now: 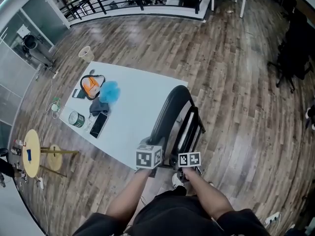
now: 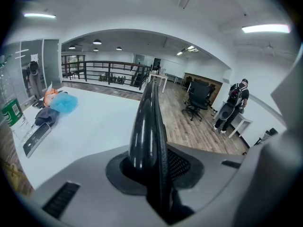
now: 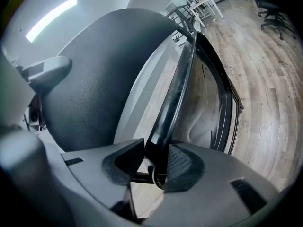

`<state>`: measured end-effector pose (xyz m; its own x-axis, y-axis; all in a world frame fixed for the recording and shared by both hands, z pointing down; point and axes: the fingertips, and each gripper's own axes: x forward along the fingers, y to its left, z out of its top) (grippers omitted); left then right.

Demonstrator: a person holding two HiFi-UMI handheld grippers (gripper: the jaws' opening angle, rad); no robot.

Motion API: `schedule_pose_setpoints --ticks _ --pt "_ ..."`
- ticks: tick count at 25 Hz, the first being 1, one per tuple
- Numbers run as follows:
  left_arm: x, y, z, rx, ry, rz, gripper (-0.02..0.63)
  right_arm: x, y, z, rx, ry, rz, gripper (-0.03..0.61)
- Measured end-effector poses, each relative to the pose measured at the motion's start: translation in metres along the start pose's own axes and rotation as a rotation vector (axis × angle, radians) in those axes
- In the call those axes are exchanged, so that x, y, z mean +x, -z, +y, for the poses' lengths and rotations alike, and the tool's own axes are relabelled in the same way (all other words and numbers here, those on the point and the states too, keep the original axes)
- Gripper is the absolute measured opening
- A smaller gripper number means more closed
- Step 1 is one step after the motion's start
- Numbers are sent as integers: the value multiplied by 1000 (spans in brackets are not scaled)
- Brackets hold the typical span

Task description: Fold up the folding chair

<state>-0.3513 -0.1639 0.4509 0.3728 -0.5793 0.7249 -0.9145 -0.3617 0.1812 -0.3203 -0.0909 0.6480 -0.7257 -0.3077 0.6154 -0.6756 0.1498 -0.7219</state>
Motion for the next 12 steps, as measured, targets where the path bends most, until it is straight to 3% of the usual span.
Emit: schedule_pose_setpoints --ticks 7,12 --pt "2 -1 13 3 3 -9 87 13 -5 4 -30 20 1 127" --pt "0 0 14 28 -26 -27 133 7 -3 5 -156 67 6 171"
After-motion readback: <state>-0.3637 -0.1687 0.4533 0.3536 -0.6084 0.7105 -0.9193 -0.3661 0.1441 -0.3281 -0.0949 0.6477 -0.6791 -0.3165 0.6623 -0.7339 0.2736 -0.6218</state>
